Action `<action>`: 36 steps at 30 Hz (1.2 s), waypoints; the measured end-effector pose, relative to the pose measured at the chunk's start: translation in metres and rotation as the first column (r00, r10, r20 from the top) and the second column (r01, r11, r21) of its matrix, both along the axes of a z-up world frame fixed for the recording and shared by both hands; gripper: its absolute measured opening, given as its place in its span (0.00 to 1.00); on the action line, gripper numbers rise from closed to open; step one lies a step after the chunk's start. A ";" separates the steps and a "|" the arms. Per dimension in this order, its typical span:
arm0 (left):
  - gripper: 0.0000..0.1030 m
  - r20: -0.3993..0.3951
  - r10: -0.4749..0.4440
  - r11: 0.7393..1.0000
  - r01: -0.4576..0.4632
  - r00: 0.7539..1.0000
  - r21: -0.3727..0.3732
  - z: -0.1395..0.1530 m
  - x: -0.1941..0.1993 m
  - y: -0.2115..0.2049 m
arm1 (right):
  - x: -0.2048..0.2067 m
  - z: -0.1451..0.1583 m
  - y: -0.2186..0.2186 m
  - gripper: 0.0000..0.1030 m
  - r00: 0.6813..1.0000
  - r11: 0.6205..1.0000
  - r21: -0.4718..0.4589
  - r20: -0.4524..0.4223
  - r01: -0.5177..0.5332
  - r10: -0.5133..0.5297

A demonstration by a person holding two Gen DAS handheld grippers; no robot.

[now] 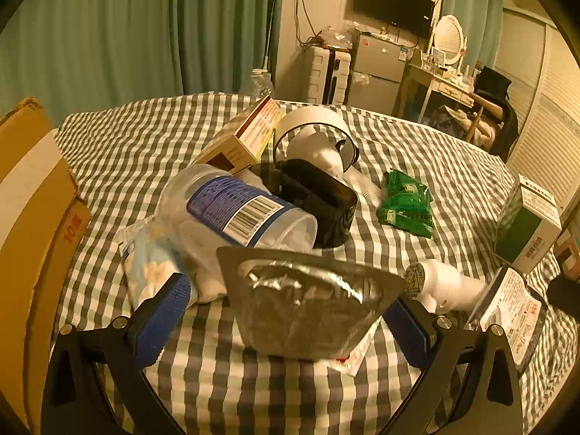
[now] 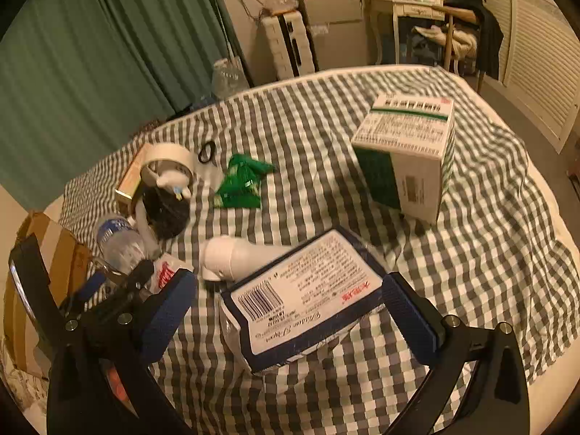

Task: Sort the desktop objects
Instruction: 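Grasp the foil blister pack with the left tool while the right grasps the white tissue pack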

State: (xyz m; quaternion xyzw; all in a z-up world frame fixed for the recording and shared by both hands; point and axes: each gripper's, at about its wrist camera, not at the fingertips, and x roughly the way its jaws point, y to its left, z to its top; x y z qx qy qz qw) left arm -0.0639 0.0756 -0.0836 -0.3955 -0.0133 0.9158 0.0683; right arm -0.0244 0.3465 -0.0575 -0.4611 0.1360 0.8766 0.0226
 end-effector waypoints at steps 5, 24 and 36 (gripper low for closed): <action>0.92 -0.006 -0.029 0.999 0.029 1.000 -0.021 -0.006 -0.003 0.009 | -0.004 -0.015 0.003 0.98 0.998 1.000 -0.014 0.068 0.009 -0.008; 0.67 -0.004 -0.036 0.999 0.036 0.999 -0.023 0.003 0.005 -0.007 | 0.010 -0.016 0.019 0.85 0.987 0.995 -0.036 0.134 0.097 -0.091; 0.67 -0.042 -0.063 0.997 0.062 0.997 -0.037 0.017 0.017 -0.003 | -0.016 -0.055 0.015 0.24 0.968 0.990 -0.128 0.248 0.059 -0.025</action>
